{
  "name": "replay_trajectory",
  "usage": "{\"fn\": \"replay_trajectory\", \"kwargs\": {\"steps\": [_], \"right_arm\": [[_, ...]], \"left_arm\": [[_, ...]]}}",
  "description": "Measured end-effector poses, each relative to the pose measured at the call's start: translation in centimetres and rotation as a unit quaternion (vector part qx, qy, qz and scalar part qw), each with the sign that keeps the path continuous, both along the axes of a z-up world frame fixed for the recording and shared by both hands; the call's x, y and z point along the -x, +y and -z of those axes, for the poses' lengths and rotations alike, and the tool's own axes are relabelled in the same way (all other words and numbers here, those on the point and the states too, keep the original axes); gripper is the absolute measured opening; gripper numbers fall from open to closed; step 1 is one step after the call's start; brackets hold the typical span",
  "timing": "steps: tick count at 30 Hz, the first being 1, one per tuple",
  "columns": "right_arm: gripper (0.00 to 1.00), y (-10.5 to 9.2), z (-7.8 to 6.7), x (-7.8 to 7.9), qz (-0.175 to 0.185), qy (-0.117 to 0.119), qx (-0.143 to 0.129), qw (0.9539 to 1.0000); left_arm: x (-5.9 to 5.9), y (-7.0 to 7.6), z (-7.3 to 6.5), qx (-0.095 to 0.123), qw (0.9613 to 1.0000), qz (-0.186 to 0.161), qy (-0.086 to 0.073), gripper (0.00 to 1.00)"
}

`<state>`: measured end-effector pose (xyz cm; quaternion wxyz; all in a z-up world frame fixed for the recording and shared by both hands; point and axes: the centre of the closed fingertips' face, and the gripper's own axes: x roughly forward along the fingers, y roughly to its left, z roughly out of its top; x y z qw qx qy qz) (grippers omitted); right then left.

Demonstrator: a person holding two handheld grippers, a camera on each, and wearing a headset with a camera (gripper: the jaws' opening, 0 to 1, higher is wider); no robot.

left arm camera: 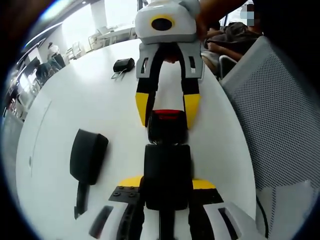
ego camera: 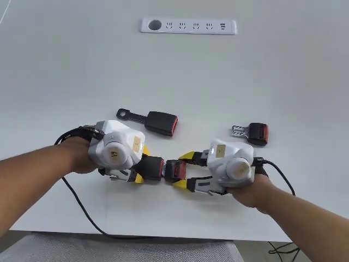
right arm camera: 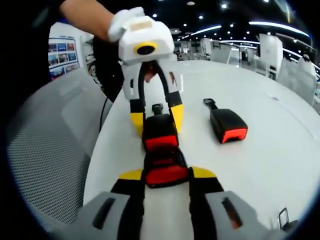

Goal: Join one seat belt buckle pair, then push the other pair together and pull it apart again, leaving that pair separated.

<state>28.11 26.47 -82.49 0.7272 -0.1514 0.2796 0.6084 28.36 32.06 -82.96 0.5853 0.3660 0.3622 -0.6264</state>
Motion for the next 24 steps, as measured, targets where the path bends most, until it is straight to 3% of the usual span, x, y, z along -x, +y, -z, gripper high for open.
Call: {"fn": "replay_trajectory", "kwargs": {"steps": [11,24], "right_arm": [[0.33,-0.17,0.02,0.15,0.003,-0.005,0.009,0.9999],[0.32,-0.42,0.11,0.27,0.015,-0.012,0.011,0.9998]], "left_arm": [[-0.1,0.07,0.04,0.005,1.0,-0.003,0.001,0.34],[-0.1,0.16,-0.08,0.042,0.9991,-0.008,0.004,0.34]]}}
